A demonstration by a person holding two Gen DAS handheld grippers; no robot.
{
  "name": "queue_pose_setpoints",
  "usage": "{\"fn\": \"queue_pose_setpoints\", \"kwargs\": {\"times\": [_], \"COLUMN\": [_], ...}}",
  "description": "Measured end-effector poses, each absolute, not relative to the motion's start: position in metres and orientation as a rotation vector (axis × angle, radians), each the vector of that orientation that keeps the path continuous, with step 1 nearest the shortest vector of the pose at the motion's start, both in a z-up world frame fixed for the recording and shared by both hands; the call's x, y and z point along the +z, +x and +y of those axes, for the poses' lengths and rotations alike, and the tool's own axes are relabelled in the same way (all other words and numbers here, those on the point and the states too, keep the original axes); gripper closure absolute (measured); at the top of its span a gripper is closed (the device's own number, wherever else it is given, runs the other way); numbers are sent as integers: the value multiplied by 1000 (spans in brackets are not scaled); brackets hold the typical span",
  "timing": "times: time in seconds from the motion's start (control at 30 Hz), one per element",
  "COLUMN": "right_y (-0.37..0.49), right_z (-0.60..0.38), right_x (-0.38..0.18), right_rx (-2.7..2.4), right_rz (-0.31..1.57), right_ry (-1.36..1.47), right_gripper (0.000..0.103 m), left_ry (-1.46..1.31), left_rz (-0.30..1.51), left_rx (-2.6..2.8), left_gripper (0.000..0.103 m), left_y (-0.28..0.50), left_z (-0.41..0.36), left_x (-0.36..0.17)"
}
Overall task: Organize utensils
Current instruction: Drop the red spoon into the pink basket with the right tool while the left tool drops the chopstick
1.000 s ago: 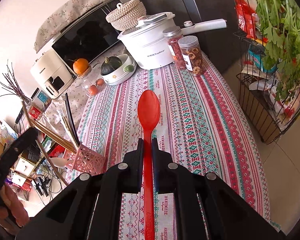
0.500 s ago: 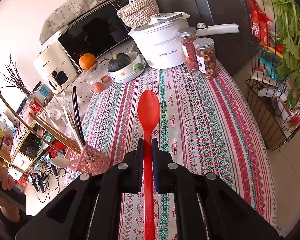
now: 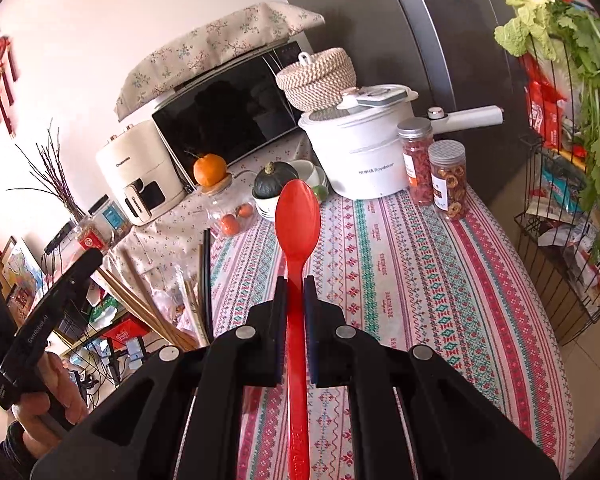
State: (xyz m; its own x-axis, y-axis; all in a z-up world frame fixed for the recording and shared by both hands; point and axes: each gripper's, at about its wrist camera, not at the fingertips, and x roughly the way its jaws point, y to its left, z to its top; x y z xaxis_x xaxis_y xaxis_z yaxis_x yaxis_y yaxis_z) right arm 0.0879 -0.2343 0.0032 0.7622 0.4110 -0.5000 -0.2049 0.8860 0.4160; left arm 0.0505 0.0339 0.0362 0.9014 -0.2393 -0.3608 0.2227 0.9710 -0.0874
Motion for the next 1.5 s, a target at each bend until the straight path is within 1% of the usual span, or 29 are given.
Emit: {"fn": "queue_pose_setpoints", "kwargs": {"times": [0.07, 0.1, 0.17, 0.23, 0.3, 0.37, 0.4, 0.43, 0.47, 0.6, 0.8, 1.0, 1.07, 1.1, 1.13, 1.17, 1.2, 1.23, 1.3, 1.33, 1.37, 1.4, 1.43, 1.47, 1.5], "right_y": [84, 83, 80, 76, 72, 72, 72, 74, 75, 81, 82, 82, 81, 80, 79, 77, 76, 74, 71, 70, 68, 66, 62, 58, 54], "right_z": [-221, -213, -195, -173, -152, -134, -126, -120, -115, -103, -94, -87, -86, -87, -90, -92, -95, -98, -109, -115, -122, -129, -137, -145, -152], "right_x": [9, 12, 19, 26, 28, 26, 25, 22, 20, 10, 0, -21, -27, -29, -30, -29, -26, -21, -8, 0, 9, 19, 29, 38, 47], "right_rx": [371, 385, 405, 426, 439, 444, 444, 448, 447, 406, 354, 349, 353, 356, 357, 364, 367, 368, 357, 349, 328, 308, 295, 278, 259], "right_rz": [564, 535, 475, 422, 378, 344, 327, 309, 286, 234, 174, 192, 206, 212, 216, 221, 223, 223, 233, 242, 253, 260, 266, 273, 290], "right_ry": [367, 371, 365, 338, 313, 316, 322, 332, 337, 316, 277, 277, 280, 287, 295, 304, 311, 319, 325, 327, 325, 325, 328, 333, 328], "right_gripper": [95, 95, 95, 95, 95, 95, 95, 95, 95, 95, 95, 95, 93, 90, 84, 81, 73, 68, 67, 54, 46, 31, 22, 19, 11], "left_ry": [-60, -69, -99, -135, -146, -141, -145, -149, -150, -179, -192, -201, -194, -190, -185, -181, -178, -175, -163, -155, -146, -137, -132, -127, -120], "left_rz": [384, 387, 397, 420, 469, 531, 555, 581, 606, 671, 694, 706, 710, 714, 720, 725, 731, 738, 753, 758, 762, 763, 764, 765, 774], "left_rx": [-240, -233, -214, -183, -155, -110, -96, -86, -74, -61, -48, -43, -43, -44, -44, -44, -43, -42, -40, -41, -42, -38, -29, -23, -12], "left_gripper": [60, 57, 41, 31, 26, 17, 15, 9, 7, 7, 7, 7, 7, 7, 7, 7, 7, 7, 7, 7, 7, 7, 7, 7, 7], "left_y": [45, 42, 36, 32, 33, 37, 39, 40, 42, 45, 47, 50, 51, 52, 53, 54, 54, 55, 54, 53, 52, 50, 47, 44, 41], "left_z": [42, 46, 59, 74, 86, 97, 102, 106, 110, 125, 136, 136, 134, 132, 131, 129, 127, 125, 120, 116, 112, 108, 105, 100, 96], "left_x": [43, 46, 53, 57, 56, 51, 47, 43, 39, 26, 20, 17, 16, 16, 15, 15, 15, 14, 14, 14, 14, 15, 16, 17, 18]}}
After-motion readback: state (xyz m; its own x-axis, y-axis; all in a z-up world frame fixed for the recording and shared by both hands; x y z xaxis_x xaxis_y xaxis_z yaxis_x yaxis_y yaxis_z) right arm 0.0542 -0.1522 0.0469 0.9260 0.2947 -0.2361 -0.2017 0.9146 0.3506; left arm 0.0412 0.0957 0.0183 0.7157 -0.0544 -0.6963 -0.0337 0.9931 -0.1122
